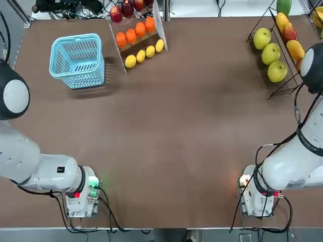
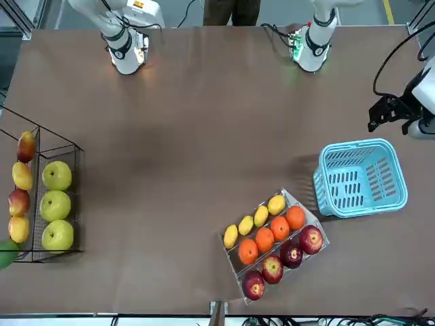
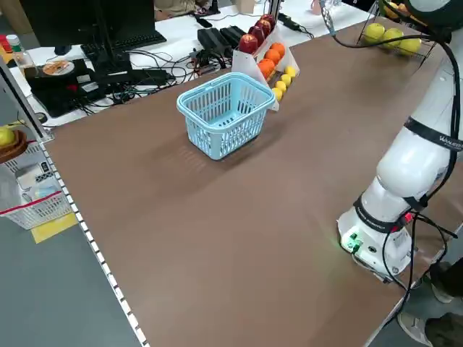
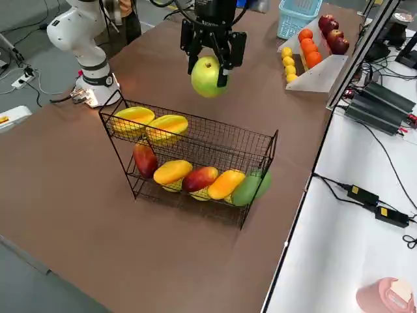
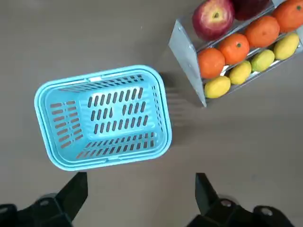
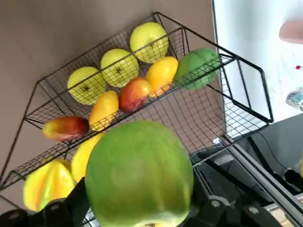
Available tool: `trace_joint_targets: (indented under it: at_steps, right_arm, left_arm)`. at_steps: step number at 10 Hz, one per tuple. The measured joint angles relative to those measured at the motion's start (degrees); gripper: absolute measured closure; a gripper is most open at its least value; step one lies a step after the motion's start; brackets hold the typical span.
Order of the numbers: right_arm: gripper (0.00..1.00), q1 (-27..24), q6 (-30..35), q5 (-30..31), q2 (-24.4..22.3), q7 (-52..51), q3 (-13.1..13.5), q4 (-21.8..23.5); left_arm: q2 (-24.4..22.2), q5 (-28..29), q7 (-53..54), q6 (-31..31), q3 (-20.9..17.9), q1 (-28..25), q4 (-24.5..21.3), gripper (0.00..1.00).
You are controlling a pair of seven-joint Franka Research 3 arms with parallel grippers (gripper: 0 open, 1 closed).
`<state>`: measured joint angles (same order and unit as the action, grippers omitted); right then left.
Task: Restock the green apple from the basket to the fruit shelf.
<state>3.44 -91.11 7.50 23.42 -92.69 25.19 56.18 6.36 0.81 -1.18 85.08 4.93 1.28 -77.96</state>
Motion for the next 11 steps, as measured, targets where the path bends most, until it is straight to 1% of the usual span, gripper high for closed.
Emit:
trace_joint_targets:
  at_steps: [1, 3, 5, 6, 11]
  right_arm:
    - [0.13, -0.48, -1.95, 0.02, 0.74, -0.27, 0.0, 0.06]
    - [0.13, -1.31, -4.43, 0.04, 2.77, -0.74, 0.0, 0.26]
    - [0.13, -1.59, -7.38, 0.05, 4.55, -0.92, 0.0, 0.54]
    - [0.13, -1.71, -9.04, 0.05, 5.28, -0.92, 0.0, 0.76]
    - [0.13, -1.94, -10.71, 0.05, 6.32, -0.91, -0.01, 1.91]
  left_arm:
    - [-0.69, -0.07, -0.02, -0.27, 0.0, 0.01, -0.32, 0.0]
    - [-4.17, -0.07, -0.12, -0.66, -0.04, -0.56, -2.31, 0.0]
    - [-6.2, -0.09, 0.18, -0.75, -0.12, -2.88, -3.77, 0.0]
    - [-6.17, -0.09, 0.21, -0.71, -0.21, -3.17, -4.07, 0.0]
    - [-6.09, -0.09, 0.2, -0.63, -0.19, -2.97, -4.63, 0.0]
